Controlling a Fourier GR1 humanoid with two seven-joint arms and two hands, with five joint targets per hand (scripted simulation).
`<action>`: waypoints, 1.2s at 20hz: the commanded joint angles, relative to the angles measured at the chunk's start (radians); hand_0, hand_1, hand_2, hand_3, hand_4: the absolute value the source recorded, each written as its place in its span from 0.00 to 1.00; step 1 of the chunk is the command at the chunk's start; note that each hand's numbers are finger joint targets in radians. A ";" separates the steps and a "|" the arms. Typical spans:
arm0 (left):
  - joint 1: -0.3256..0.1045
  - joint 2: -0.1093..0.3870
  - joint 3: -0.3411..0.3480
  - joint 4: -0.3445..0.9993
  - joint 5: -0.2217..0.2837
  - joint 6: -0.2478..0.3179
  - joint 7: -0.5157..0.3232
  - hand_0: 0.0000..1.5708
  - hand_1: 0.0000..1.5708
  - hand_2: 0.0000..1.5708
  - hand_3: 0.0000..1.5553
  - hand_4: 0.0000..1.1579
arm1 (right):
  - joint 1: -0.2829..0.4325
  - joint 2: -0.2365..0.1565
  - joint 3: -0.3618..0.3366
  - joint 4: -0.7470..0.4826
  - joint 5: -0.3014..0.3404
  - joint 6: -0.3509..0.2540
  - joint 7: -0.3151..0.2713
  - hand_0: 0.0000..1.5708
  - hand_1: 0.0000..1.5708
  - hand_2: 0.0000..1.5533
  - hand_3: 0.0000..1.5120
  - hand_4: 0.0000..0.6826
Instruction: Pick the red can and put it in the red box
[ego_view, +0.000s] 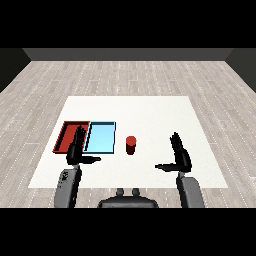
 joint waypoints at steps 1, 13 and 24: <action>0.040 -0.008 0.013 -0.008 0.026 -0.040 -0.140 0.00 0.00 0.00 0.00 0.00 | 0.016 -0.019 -0.033 0.032 -0.048 0.071 -0.120 0.00 0.00 0.00 0.00 0.00; -0.006 -0.037 0.005 0.051 -0.007 -0.021 -0.176 0.00 0.00 0.00 0.00 0.00 | 0.046 0.056 0.034 0.072 0.041 0.038 -0.183 0.00 0.00 0.00 0.00 0.00; -0.021 -0.051 0.012 0.022 0.017 -0.016 -0.148 0.00 0.00 0.00 0.00 0.00 | -0.140 0.050 0.004 0.179 0.027 0.010 -0.088 0.00 0.00 0.00 0.00 0.00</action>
